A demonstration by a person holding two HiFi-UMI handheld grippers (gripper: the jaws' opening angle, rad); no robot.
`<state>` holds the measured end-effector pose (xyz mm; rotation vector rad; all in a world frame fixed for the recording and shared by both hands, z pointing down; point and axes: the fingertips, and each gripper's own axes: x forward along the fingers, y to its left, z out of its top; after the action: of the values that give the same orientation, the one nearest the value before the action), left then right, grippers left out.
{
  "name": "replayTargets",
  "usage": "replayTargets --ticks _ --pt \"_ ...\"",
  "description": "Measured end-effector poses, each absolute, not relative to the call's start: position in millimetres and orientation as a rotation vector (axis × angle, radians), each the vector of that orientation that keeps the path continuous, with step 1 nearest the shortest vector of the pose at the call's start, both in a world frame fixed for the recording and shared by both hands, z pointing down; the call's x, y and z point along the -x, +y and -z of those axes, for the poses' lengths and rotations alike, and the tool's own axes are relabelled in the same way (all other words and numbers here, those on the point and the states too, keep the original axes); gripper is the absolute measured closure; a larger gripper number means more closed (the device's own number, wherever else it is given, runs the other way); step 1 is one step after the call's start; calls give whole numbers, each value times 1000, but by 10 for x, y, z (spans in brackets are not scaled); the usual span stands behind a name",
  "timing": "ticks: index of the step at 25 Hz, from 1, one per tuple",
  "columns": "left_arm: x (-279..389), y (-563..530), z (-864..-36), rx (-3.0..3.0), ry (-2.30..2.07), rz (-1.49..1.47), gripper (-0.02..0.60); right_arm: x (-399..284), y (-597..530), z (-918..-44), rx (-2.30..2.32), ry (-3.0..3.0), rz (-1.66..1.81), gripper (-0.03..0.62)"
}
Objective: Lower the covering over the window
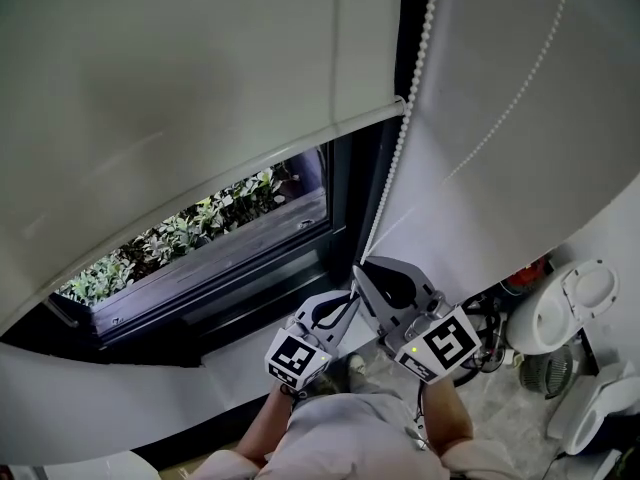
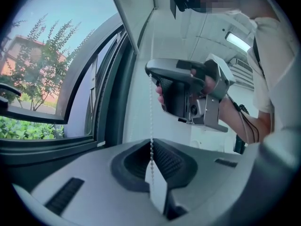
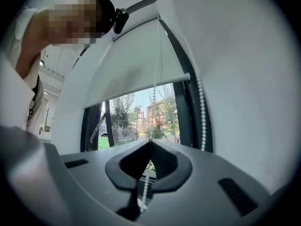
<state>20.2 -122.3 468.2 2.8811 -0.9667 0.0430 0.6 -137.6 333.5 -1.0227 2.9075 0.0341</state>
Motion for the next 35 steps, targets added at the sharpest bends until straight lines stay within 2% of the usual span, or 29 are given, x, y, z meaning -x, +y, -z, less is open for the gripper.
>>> replayTargets --ticks 35 --pt "-176 -1152 -6004 -2730 -942 -238 560 42 -1307 -4638 1026 3009 297 599"
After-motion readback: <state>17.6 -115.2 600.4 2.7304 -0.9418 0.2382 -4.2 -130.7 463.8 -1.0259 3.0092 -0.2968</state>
